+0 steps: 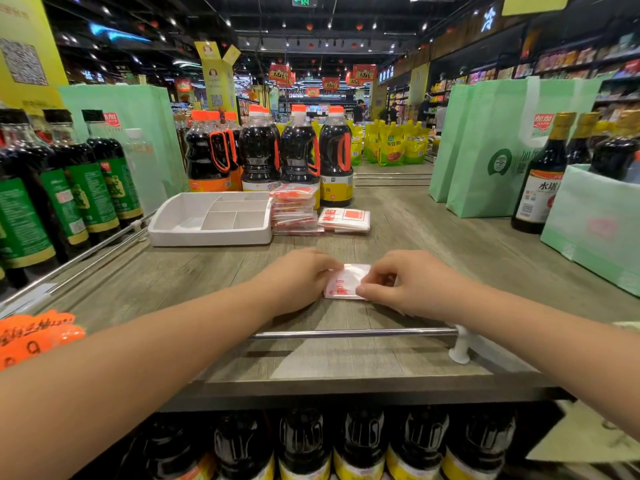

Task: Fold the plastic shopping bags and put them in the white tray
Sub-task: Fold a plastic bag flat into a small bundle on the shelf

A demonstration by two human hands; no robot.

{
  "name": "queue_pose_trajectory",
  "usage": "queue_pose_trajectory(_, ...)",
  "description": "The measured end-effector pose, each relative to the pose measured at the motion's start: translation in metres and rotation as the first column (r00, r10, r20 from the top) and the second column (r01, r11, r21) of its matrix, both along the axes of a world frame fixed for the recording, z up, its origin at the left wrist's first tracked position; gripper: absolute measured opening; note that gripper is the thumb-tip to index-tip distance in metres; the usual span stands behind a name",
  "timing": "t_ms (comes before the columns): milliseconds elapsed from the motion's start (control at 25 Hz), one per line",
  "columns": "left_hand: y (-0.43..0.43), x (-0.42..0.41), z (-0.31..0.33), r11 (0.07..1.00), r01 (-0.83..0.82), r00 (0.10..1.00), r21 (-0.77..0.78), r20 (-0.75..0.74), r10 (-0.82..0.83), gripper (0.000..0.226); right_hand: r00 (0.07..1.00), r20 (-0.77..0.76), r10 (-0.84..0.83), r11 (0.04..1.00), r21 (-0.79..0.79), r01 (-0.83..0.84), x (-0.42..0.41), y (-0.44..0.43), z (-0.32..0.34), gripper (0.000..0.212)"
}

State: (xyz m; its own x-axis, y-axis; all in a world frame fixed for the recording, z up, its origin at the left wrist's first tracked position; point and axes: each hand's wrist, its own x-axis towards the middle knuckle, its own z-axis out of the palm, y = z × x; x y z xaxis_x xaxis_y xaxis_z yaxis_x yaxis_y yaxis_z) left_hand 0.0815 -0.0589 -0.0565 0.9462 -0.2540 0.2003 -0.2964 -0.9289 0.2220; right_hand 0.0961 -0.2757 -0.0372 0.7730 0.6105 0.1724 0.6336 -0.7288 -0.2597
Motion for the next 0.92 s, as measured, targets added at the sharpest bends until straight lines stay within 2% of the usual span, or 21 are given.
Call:
queue_pose_trajectory(120,-0.004,-0.004,0.001,0.999,-0.005,0.998,-0.047,-0.069,0.002,0.041,0.998,0.052,0.020,0.999,-0.032,-0.018,0.007,0.005,-0.001,0.025)
queue_pose_trajectory(200,-0.008,-0.005,0.001,1.000,0.006,0.998,0.030,-0.062,-0.004,0.045,0.998,0.051,0.021,0.997,-0.073,-0.017,0.011,0.009,-0.004,0.032)
queue_pose_trajectory(360,-0.011,-0.001,-0.002,0.979,0.085,0.971,0.183,-0.234,-0.041,0.060,0.990,-0.129,0.062,0.958,-0.271,-0.095,0.015,0.013,-0.011,0.058)
queue_pose_trajectory(480,-0.008,-0.002,-0.001,0.969,0.113,0.947,0.219,-0.318,-0.039,0.064,0.986,-0.166,0.033,0.926,-0.366,-0.092,0.016,0.012,-0.010,0.062)
queue_pose_trajectory(680,-0.007,-0.012,0.002,0.932,0.104,0.952,0.347,-0.307,0.008,0.064,0.988,-0.150,0.022,0.892,-0.443,-0.088,0.014,0.008,-0.009,0.065)
queue_pose_trajectory(920,-0.011,-0.022,0.005,0.932,0.088,0.952,0.352,-0.305,0.026,0.066,0.990,-0.135,0.032,0.889,-0.450,-0.090,0.011,0.005,-0.010,0.066)
